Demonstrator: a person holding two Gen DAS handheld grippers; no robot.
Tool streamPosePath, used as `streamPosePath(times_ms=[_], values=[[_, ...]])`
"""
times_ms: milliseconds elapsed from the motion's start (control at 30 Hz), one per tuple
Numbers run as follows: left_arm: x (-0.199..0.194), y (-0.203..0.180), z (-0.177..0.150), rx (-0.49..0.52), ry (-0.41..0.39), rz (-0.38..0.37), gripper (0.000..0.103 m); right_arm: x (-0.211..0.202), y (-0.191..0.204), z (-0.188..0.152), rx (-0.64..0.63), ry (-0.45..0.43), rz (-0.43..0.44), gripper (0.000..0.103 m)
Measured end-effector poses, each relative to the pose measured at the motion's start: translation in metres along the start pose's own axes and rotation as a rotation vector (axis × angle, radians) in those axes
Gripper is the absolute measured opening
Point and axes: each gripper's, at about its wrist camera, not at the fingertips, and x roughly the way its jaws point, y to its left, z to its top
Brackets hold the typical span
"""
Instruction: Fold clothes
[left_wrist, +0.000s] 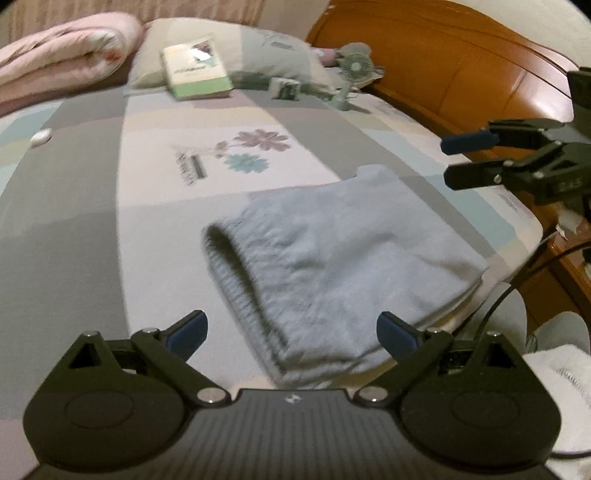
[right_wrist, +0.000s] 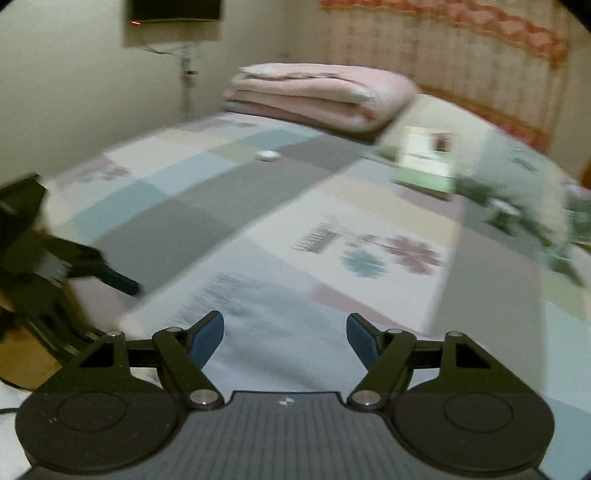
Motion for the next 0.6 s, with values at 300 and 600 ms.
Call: streamPosePath(times_ms=[300, 600], values=[[0.064, -0.032, 0.053, 0.093, -0.022, -0.149, 0.098, 0.005, -0.080, -0.078, 0.289, 0.126, -0.060, 0.078], [0.107, -0.017, 0.046, 0.010, 0.125, -0.110, 0.098, 0.003, -0.118, -0.148, 0.489, 0.170, -0.202, 0.078]])
